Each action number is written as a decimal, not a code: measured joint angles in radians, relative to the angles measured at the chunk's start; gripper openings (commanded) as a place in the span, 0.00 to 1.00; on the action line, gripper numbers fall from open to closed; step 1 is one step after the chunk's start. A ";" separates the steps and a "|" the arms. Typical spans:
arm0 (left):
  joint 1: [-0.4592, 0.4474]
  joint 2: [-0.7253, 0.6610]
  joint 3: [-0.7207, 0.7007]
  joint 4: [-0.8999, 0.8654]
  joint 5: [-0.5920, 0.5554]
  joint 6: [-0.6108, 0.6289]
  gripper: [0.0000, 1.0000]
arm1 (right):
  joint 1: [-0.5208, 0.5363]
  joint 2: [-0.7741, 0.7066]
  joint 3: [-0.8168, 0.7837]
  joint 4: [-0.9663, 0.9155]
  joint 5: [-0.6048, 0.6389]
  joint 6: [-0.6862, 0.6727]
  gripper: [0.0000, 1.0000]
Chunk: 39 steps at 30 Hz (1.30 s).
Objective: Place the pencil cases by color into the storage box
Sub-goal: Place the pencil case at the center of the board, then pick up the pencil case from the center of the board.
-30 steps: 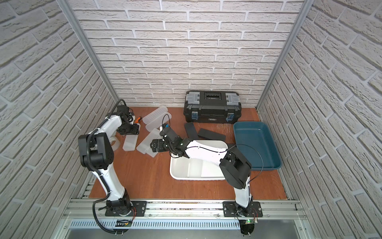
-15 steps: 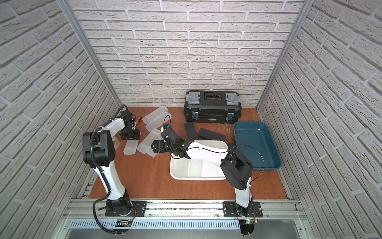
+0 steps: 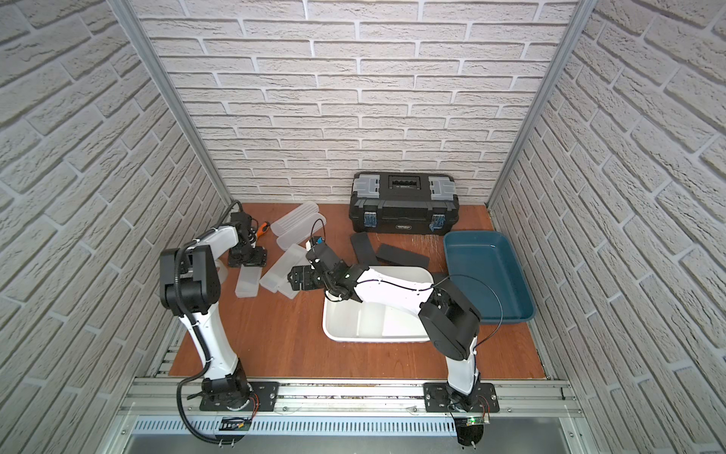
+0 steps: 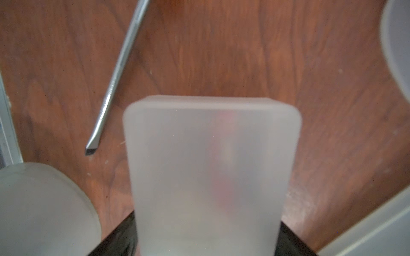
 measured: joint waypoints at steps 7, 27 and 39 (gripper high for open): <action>0.002 -0.020 -0.020 0.014 -0.016 -0.007 0.94 | -0.001 0.000 0.000 0.000 0.000 -0.015 0.91; 0.019 -0.242 -0.055 0.007 0.112 -0.053 0.32 | -0.002 0.000 0.000 0.003 -0.004 -0.018 0.91; 0.035 -0.183 -0.055 -0.036 0.121 -0.080 0.32 | -0.002 -0.003 -0.029 0.023 -0.004 -0.018 0.91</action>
